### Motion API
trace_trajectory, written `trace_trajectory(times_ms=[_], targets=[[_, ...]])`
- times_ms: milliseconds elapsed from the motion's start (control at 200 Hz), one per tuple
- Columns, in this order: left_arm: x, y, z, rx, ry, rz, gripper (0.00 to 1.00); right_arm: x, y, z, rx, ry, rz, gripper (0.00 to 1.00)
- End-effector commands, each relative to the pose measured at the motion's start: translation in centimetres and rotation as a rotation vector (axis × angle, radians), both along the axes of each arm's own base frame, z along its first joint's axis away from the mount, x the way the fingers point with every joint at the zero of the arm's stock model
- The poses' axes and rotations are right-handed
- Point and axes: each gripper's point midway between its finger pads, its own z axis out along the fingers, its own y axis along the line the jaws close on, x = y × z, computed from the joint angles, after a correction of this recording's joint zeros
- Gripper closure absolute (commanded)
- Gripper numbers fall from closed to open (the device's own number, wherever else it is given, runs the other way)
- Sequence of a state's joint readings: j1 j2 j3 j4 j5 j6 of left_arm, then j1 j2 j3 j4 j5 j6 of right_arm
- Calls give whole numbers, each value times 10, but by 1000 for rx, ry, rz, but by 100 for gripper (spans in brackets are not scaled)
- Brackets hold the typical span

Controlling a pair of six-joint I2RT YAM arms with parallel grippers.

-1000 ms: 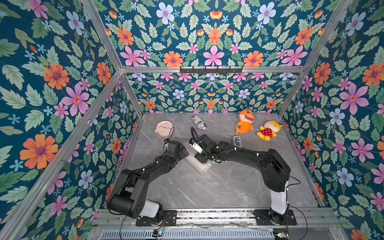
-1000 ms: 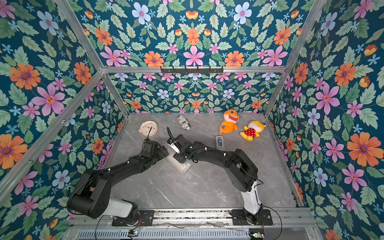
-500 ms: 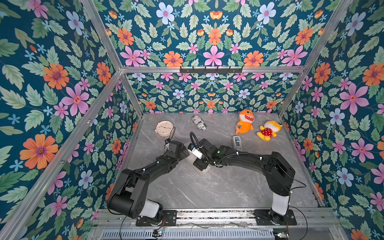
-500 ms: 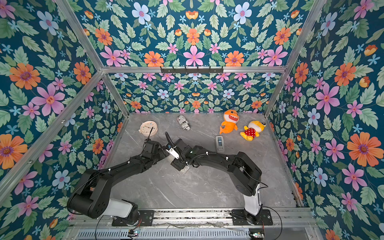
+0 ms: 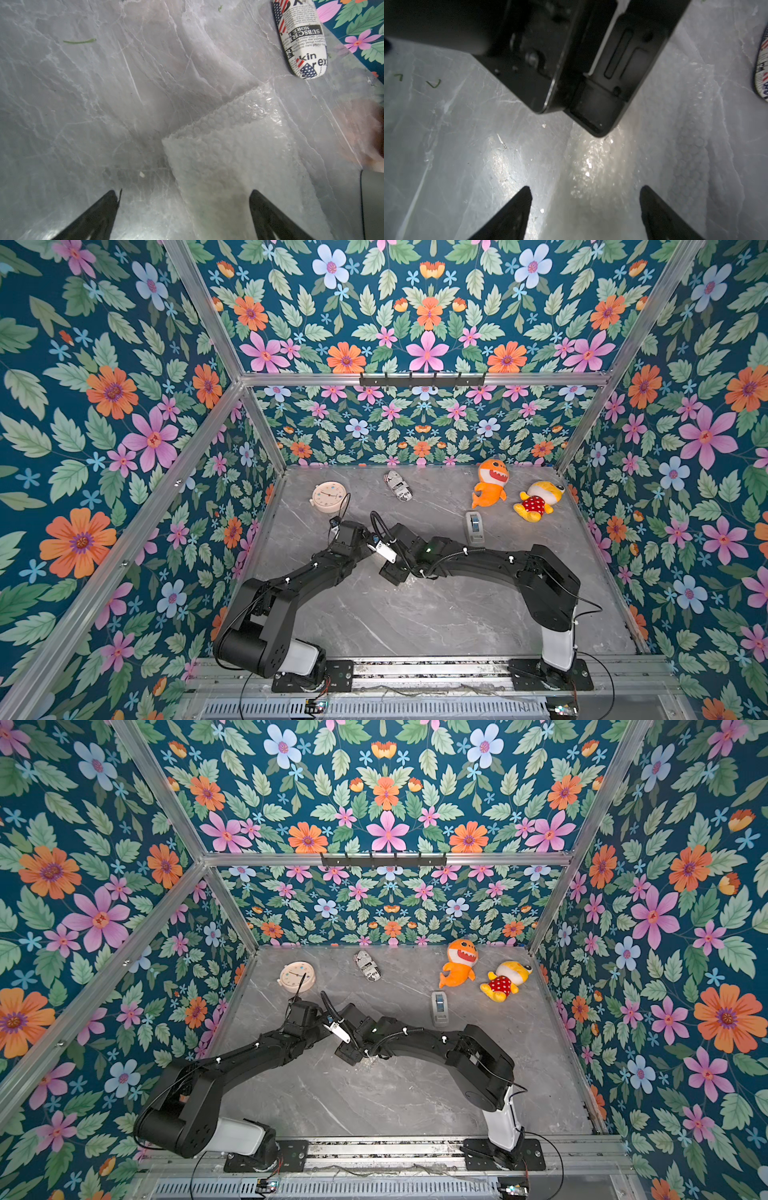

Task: Wrap vases in bubble wrap
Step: Wrap the vase in bubble wrap.

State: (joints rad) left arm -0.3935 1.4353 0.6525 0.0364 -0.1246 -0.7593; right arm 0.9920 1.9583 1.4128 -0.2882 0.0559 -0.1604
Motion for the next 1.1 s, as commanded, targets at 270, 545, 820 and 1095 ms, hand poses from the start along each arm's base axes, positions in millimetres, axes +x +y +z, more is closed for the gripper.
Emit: trace_trajectory(times_ms=[270, 545, 820, 1095], targets=[[-1, 3, -1, 9, 13, 11, 0, -2, -10, -36, -52, 57, -17, 21], [-3, 12, 8, 27, -6, 52, 0, -3, -18, -47, -30, 92, -53, 30], [-15, 38, 23, 75, -51, 156, 0, -3, -17, -51, -5, 136, -79, 33], [-44, 63, 54, 58, -260, 182, 0, -3, -23, -65, -11, 160, -101, 33]])
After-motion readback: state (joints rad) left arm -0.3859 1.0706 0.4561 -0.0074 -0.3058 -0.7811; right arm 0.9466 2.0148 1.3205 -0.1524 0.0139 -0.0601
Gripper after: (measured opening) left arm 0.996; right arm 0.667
